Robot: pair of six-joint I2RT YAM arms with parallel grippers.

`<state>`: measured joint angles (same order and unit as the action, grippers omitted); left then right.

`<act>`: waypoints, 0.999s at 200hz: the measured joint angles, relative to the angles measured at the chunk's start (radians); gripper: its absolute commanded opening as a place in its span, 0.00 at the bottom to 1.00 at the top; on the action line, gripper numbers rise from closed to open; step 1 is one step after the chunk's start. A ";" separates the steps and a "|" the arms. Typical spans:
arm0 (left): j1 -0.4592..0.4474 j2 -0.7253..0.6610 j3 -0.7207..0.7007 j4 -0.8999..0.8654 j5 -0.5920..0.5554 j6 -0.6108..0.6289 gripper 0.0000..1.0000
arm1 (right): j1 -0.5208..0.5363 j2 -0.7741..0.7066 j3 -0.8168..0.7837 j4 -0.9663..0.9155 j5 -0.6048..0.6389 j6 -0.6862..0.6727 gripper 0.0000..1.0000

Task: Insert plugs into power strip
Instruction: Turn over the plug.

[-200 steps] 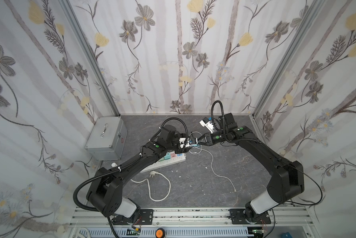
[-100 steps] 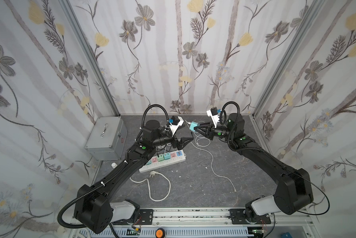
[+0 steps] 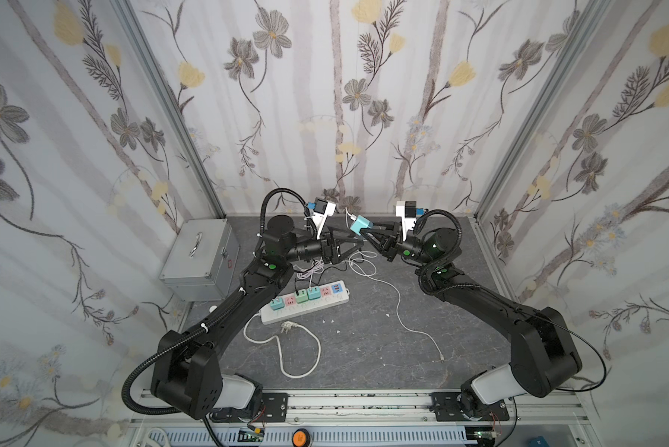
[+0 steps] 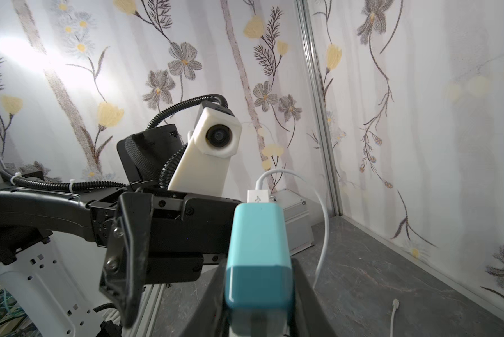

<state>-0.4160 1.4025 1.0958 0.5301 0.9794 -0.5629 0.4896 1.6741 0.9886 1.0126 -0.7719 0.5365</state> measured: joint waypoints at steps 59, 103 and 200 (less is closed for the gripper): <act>0.027 0.074 0.020 0.283 0.086 -0.235 0.46 | 0.020 -0.006 -0.014 0.106 0.008 0.048 0.00; 0.034 0.148 0.067 0.500 0.148 -0.386 0.31 | 0.040 -0.013 -0.014 0.110 -0.019 0.067 0.00; 0.036 0.195 0.080 0.705 0.208 -0.479 0.17 | 0.040 0.001 0.004 0.136 -0.065 0.163 0.00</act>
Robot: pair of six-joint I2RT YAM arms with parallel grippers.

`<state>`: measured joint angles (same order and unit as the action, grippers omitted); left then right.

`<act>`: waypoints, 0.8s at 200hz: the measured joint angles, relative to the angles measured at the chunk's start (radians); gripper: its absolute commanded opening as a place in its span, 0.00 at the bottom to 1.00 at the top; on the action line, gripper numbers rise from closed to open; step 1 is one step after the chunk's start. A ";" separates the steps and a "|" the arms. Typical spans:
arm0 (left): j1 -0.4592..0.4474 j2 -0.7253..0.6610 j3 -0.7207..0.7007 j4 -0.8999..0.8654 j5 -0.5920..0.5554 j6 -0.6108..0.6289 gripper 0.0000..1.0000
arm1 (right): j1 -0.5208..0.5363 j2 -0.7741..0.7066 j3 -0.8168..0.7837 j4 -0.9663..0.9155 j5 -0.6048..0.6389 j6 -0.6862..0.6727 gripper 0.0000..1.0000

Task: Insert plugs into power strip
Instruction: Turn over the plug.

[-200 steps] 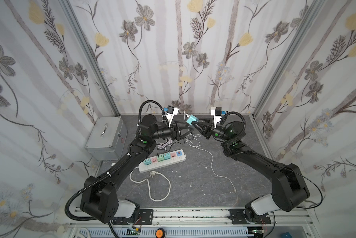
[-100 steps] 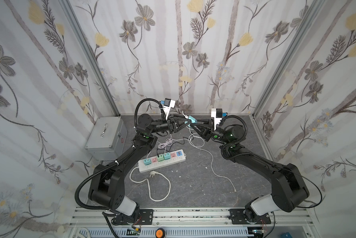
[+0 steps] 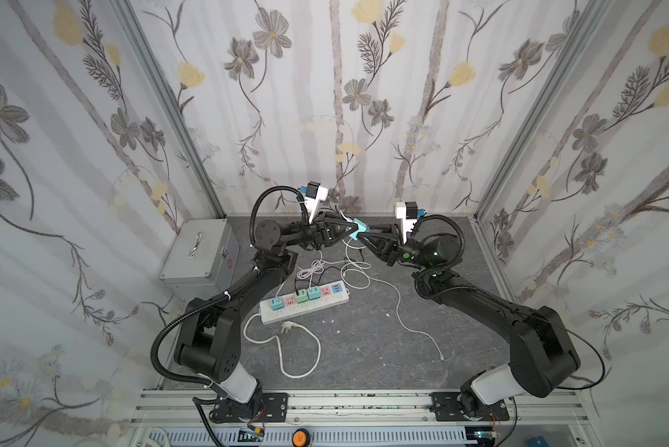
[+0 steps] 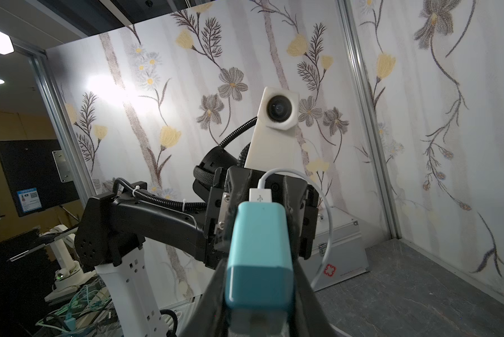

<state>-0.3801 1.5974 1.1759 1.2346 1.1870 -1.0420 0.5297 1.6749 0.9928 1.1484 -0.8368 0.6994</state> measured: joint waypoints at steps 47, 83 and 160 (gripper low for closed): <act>-0.005 -0.084 -0.008 -0.270 -0.018 0.219 0.00 | -0.006 -0.002 -0.006 -0.020 -0.013 -0.024 0.48; -0.038 -0.238 0.002 -0.913 -0.198 0.803 0.00 | -0.053 -0.107 -0.146 -0.200 0.092 -0.148 0.85; -0.057 -0.292 -0.069 -1.453 -0.488 1.537 0.00 | -0.109 -0.418 -0.334 -0.711 0.528 -0.360 0.99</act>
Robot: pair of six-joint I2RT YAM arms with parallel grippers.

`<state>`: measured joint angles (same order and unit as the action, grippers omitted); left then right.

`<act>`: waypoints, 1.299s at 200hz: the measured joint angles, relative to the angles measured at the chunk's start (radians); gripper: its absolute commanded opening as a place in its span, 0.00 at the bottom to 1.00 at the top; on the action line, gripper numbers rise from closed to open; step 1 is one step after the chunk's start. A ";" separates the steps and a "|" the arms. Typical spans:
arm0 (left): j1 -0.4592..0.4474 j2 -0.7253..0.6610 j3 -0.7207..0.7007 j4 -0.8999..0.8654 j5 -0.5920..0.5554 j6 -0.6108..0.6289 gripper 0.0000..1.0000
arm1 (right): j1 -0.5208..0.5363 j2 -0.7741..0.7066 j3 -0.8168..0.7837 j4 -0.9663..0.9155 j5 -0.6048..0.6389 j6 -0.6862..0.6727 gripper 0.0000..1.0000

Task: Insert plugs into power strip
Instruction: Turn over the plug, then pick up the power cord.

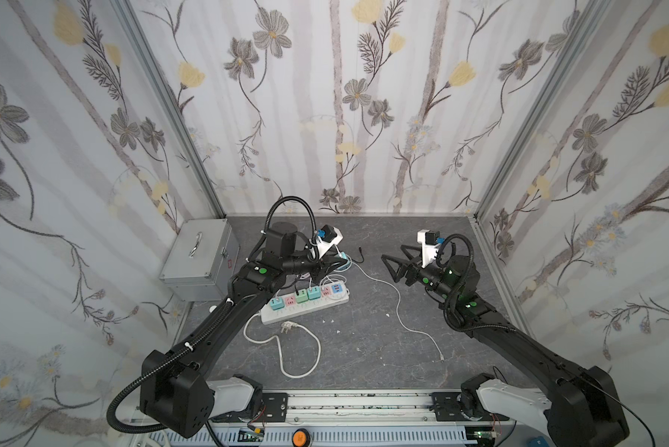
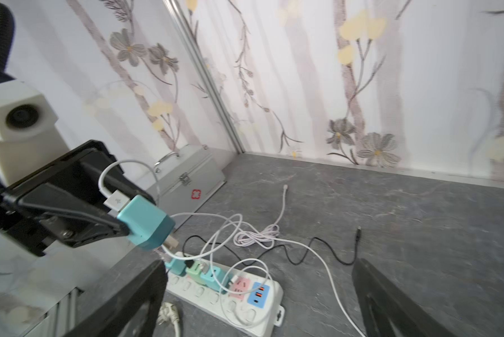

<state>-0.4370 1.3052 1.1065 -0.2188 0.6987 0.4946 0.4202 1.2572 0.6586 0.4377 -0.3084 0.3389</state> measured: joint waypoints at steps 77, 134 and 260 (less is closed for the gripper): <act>0.021 0.336 0.439 -0.251 -0.153 0.292 0.00 | -0.010 0.021 0.038 -0.150 0.145 -0.034 0.99; 0.073 0.579 0.818 -0.348 -0.236 0.431 0.00 | -0.014 0.020 0.042 -0.179 0.158 -0.038 0.99; -0.023 0.547 0.296 -0.261 -0.189 0.362 0.00 | -0.013 0.020 0.039 -0.227 0.159 -0.045 0.99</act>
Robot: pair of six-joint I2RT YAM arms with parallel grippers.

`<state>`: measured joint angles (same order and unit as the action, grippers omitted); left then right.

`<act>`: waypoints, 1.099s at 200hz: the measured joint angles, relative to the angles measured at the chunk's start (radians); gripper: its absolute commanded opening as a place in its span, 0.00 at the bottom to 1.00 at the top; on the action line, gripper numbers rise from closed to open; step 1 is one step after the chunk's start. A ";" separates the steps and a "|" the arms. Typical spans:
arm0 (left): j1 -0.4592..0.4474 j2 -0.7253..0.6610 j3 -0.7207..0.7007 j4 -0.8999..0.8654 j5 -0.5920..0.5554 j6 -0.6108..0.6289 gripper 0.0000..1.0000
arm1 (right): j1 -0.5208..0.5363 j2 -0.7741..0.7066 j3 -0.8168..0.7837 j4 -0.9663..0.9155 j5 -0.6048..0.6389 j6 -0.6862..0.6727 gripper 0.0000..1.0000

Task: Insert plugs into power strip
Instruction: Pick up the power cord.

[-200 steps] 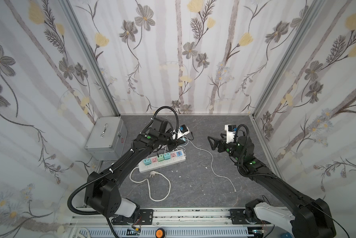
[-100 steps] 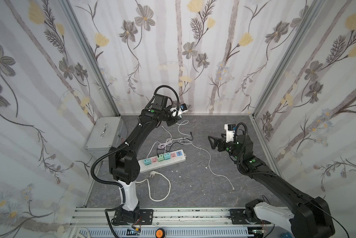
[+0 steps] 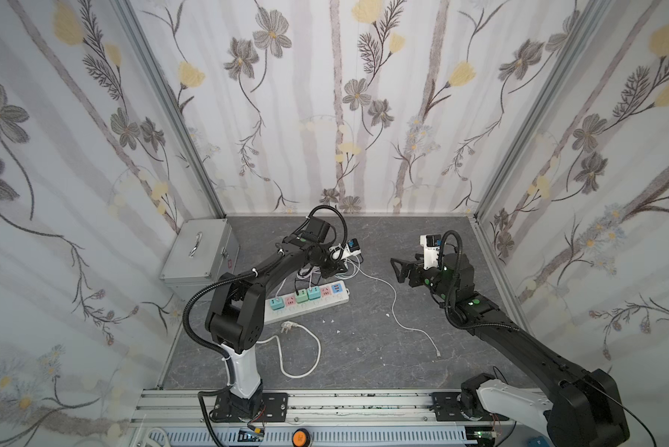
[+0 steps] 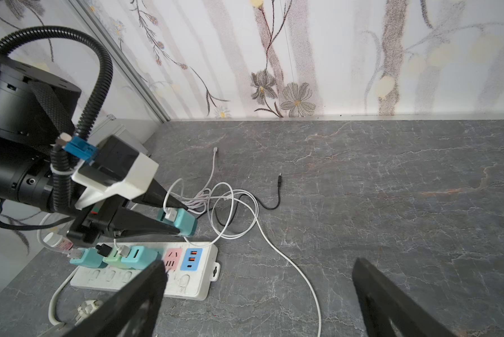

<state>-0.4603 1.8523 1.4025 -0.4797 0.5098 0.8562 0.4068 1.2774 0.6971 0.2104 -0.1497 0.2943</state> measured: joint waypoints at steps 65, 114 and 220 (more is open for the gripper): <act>0.019 -0.052 -0.136 0.111 -0.008 -0.053 0.00 | 0.003 0.063 0.032 -0.031 -0.056 -0.018 0.98; 0.063 -0.083 -0.164 0.241 0.058 -0.131 0.00 | 0.097 0.402 0.279 -0.085 -0.201 0.030 0.84; 0.084 -0.109 -0.201 0.359 0.126 -0.188 0.00 | 0.157 0.823 0.578 -0.144 -0.182 0.315 0.14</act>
<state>-0.3767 1.7435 1.2018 -0.1207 0.6357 0.6685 0.5636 2.1006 1.2755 0.0662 -0.3321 0.6094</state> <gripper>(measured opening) 0.279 0.317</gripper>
